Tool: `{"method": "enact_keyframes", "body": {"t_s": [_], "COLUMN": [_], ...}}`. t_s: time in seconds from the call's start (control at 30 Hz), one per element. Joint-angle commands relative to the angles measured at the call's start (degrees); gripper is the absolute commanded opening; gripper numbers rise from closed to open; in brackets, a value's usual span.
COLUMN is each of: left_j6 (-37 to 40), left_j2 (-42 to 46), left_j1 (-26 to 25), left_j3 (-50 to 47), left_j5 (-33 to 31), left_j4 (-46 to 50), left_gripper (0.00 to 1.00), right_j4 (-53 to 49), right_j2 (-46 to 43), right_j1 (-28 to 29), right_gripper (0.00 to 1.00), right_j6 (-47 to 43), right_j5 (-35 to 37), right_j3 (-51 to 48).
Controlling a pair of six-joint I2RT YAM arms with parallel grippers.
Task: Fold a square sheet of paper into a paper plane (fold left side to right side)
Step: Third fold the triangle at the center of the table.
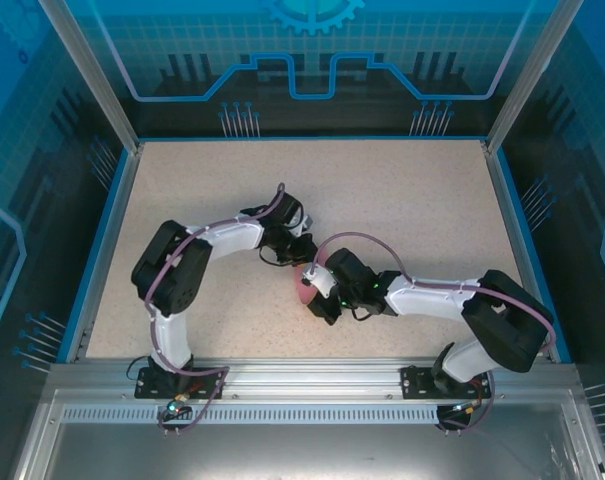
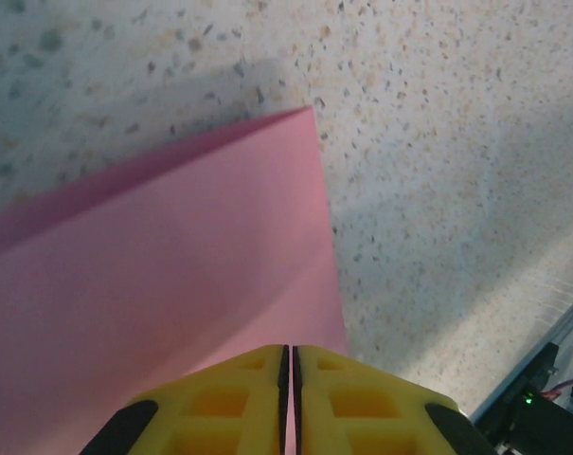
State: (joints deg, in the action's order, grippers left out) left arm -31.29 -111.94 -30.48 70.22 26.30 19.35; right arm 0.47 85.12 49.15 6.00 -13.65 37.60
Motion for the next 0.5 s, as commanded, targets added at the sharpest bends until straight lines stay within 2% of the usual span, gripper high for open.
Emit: {"method": "enact_keyframes", "body": {"t_s": [0.0,0.33,0.47], "left_j6": [2.5,3.3,3.5], "left_j2": [-3.5,-6.5,-6.5], "left_j1": [-1.1,-2.0,-2.1], "left_j3": [2.5,1.2,1.1], "left_j5": [1.1,-0.3,-0.3], "left_j4": [3.0,3.7,3.8], "left_gripper": [0.11,0.08,0.07], "right_j4": [-0.5,-2.1,-3.8], "right_j2": [1.1,3.2,4.7], "right_j1": [-1.5,-8.3,-10.7], "right_gripper": [0.00,0.00,0.00], "right_j6": [1.9,4.8,5.1], "right_j5": [-3.7,-11.3,-11.2], "right_j3": [1.2,1.8,2.5]}}
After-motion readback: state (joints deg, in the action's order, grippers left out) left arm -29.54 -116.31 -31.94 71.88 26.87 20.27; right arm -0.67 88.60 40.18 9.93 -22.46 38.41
